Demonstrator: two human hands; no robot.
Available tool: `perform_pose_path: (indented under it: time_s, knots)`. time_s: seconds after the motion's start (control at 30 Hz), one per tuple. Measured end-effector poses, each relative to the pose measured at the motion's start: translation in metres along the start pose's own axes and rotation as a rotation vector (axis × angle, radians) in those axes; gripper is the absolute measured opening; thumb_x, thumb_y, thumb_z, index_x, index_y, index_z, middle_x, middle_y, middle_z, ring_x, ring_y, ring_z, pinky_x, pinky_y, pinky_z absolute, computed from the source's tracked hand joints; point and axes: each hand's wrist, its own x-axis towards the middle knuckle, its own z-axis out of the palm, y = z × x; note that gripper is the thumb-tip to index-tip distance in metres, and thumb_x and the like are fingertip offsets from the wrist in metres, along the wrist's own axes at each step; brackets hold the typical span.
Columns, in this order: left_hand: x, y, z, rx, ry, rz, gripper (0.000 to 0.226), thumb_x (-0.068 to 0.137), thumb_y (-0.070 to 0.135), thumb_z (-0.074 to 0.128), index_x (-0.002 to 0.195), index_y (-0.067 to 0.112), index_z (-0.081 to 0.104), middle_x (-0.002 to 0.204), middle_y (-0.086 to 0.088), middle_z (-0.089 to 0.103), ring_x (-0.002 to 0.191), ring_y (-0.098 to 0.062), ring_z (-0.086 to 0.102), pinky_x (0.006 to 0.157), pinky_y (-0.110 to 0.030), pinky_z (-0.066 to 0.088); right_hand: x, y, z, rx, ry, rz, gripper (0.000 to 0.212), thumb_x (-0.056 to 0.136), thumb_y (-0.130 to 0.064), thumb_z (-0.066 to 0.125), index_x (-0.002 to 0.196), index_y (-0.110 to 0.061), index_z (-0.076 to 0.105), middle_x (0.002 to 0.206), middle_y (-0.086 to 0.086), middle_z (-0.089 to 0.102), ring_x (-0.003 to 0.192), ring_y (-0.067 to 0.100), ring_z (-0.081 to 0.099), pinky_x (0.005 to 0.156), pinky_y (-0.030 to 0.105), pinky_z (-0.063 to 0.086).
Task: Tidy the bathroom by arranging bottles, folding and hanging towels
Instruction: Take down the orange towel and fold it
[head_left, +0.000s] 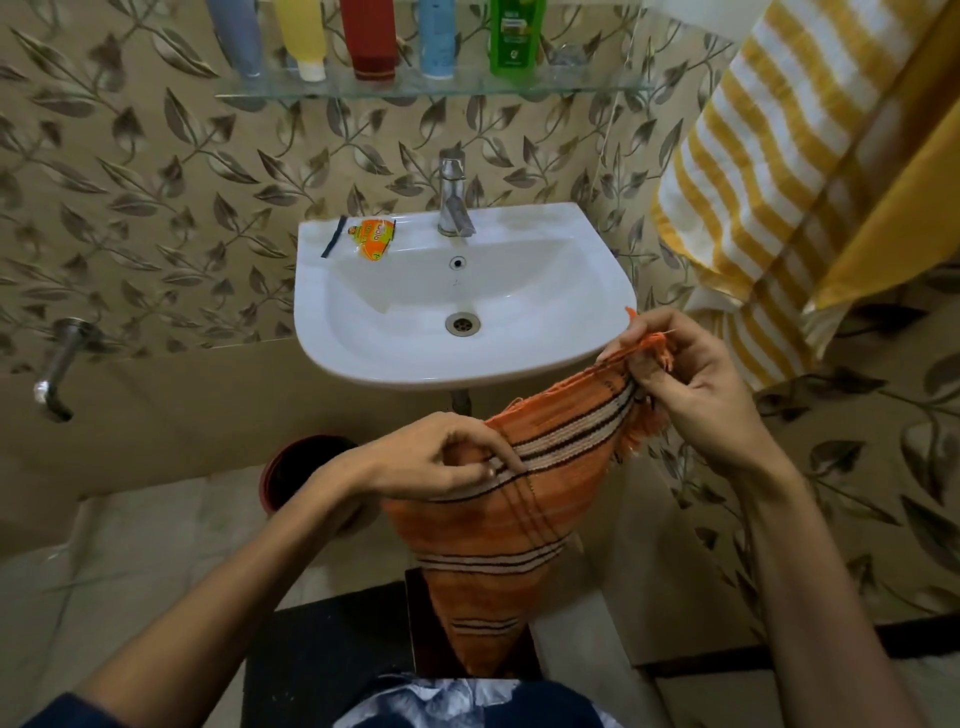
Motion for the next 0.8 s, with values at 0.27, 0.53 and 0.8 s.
perform_pose_path:
  time_s: [0.27, 0.53, 0.8]
  knots:
    - [-0.019, -0.021, -0.018, -0.002, -0.049, -0.139, 0.035, 0.096, 0.011, 0.047, 0.126, 0.027, 0.057, 0.129, 0.019, 0.053, 0.113, 0.012, 0.049, 0.094, -0.006, 0.038, 0.003, 0.023, -0.004, -0.097, 0.168, -0.018, 0.025, 0.093, -0.006, 0.051, 0.101, -0.028, 0.044, 0.082, 0.010, 0.056, 0.064, 0.007, 0.059, 0.054, 0.017, 0.050]
    - [-0.018, -0.030, -0.011, -0.164, 0.055, -0.293, 0.063, 0.091, -0.002, 0.049, 0.142, 0.028, 0.028, 0.139, 0.004, 0.041, 0.116, -0.007, 0.047, 0.094, -0.018, 0.042, -0.006, 0.043, 0.013, -0.306, 0.154, 0.013, 0.056, 0.076, 0.027, 0.041, 0.061, -0.022, 0.063, 0.068, -0.017, 0.064, 0.077, 0.001, 0.058, 0.077, 0.017, 0.044]
    - [0.011, 0.005, -0.004, -1.001, 0.353, -0.511, 0.054, 0.082, -0.016, 0.050, 0.124, 0.017, 0.042, 0.094, -0.012, 0.060, 0.070, -0.017, 0.064, 0.057, -0.026, 0.057, -0.049, 0.049, 0.079, -0.284, -0.085, 0.020, 0.055, 0.069, -0.048, 0.076, 0.120, -0.031, 0.061, 0.124, -0.020, 0.053, 0.118, -0.005, 0.051, 0.096, 0.009, 0.040]
